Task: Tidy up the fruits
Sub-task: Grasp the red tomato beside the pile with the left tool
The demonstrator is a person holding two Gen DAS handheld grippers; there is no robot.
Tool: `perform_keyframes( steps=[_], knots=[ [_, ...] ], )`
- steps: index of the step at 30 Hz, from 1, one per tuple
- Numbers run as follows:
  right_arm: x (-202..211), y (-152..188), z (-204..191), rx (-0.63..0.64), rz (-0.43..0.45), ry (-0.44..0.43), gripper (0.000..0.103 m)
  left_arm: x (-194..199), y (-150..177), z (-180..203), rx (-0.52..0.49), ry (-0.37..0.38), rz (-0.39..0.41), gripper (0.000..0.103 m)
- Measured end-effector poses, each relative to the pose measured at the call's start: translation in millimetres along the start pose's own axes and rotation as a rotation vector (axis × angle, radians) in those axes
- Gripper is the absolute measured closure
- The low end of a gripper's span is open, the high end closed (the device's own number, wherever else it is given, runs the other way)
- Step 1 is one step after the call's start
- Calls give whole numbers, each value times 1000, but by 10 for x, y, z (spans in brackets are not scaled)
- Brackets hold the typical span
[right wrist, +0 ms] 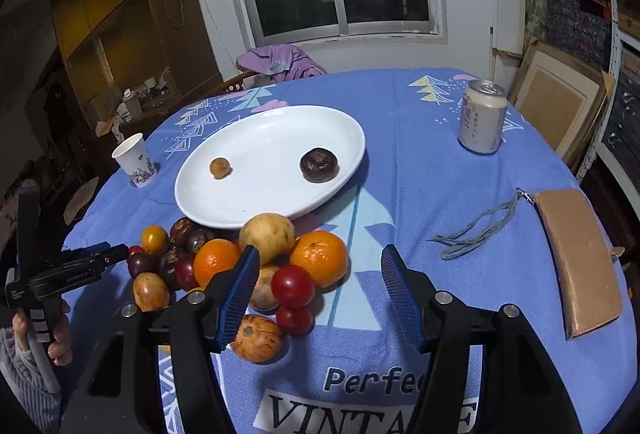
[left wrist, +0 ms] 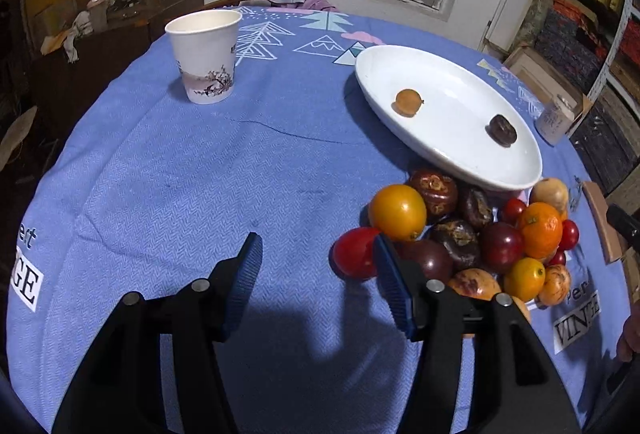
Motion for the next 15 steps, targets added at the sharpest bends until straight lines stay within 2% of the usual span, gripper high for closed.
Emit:
perform_keyframes(
  steps=[3, 6, 9, 13, 15],
  knots=[
    [8, -42, 60, -32, 2, -10, 37, -33, -29, 27, 7, 30, -5, 47],
    [26, -75, 115, -53, 14, -8, 33, -90, -10, 130, 5, 90, -37, 47],
    [26, -73, 127, -60, 13, -12, 33, -119, -11, 138, 4, 94, -46, 47],
    [14, -71, 129, -55, 8, -8, 33, -177, 6, 62, 54, 129, -82, 44],
    [16, -72, 142, -55, 9, -7, 33, -134, -3, -6, 67, 113, -69, 44]
  ],
)
Point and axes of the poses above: each gripper's, at about its wrist camera, not at the fingertips, and x roughly against the way its jaws point, z to its right, y to its underside, the point moved 9 cm from there along -x, roughly the way its jaws point
